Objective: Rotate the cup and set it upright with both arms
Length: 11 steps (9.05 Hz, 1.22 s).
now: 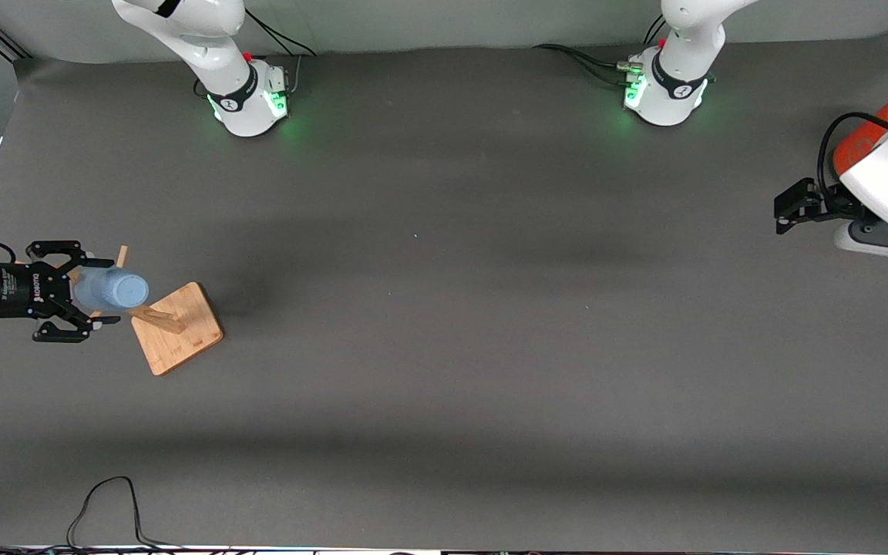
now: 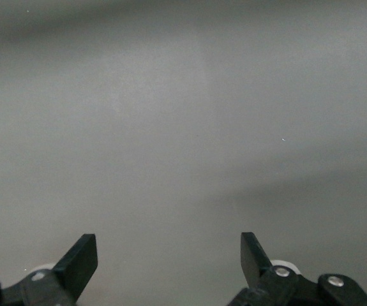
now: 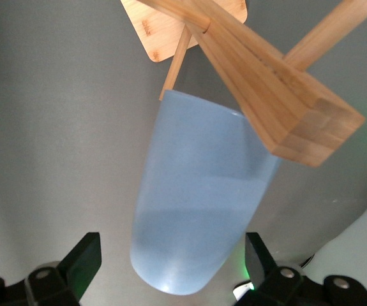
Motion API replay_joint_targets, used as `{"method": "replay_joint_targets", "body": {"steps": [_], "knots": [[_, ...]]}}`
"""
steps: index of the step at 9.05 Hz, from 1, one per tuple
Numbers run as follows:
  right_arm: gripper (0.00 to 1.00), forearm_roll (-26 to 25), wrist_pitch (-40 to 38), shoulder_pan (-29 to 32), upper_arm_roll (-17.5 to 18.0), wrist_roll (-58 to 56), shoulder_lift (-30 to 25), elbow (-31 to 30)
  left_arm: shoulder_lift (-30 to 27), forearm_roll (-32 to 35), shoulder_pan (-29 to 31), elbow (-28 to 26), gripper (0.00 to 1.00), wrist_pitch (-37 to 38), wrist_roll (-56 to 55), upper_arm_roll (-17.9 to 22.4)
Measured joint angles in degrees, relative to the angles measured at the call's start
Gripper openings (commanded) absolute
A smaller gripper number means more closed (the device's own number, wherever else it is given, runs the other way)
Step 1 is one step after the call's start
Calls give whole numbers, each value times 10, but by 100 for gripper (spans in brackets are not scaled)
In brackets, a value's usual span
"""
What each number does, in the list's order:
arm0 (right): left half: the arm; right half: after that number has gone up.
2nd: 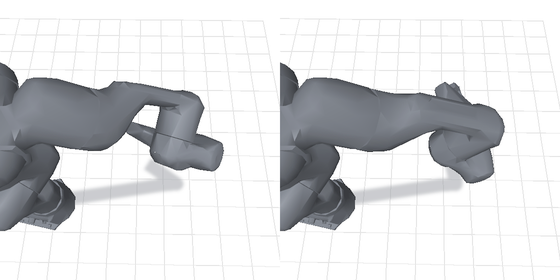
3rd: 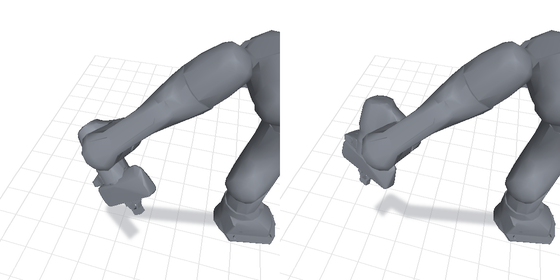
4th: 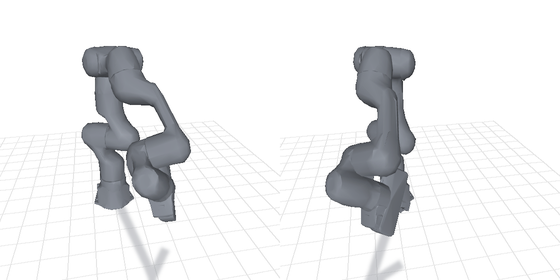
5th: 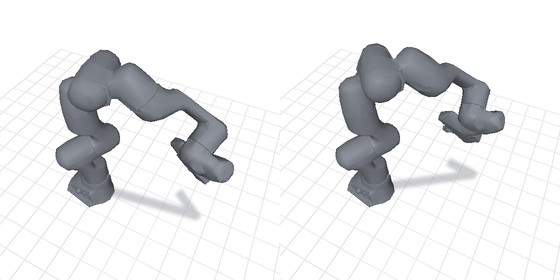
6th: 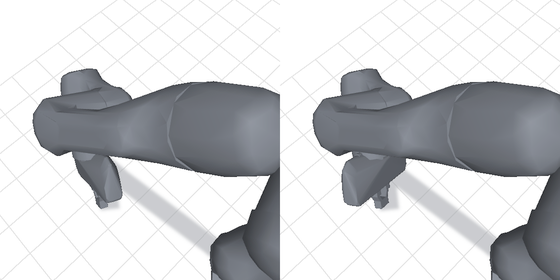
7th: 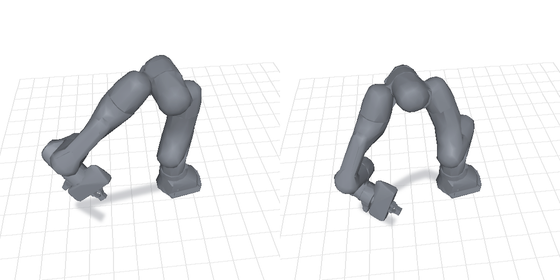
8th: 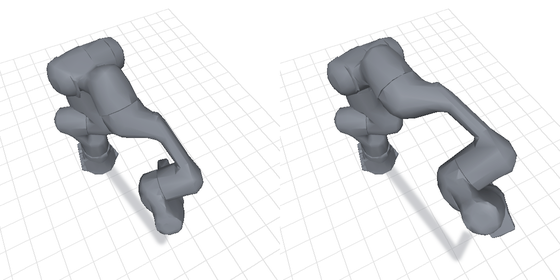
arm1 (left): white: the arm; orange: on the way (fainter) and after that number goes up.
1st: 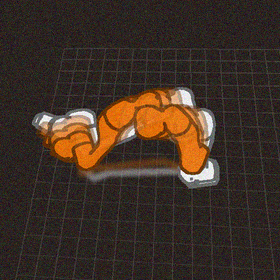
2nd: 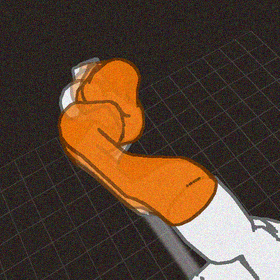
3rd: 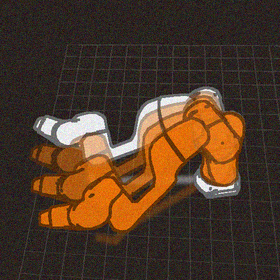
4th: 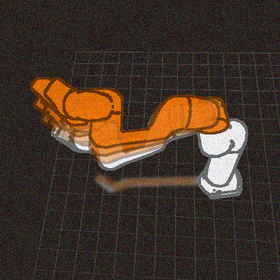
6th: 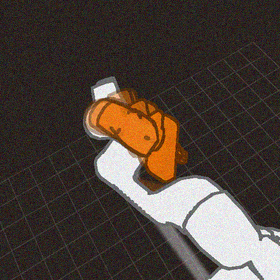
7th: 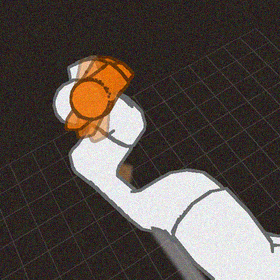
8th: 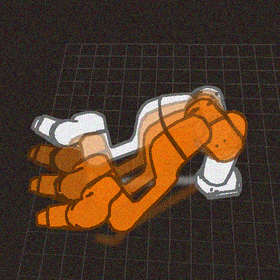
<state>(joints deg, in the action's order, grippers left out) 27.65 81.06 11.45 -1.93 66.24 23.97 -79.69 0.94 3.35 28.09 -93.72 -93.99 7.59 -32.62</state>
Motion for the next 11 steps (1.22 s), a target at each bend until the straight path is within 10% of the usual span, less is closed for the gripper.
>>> {"method": "replay_joint_targets", "body": {"steps": [11], "knots": [[69,8,24,-4,1,3,10,-21,-5,4,1,14,100,23,0,15]]}}
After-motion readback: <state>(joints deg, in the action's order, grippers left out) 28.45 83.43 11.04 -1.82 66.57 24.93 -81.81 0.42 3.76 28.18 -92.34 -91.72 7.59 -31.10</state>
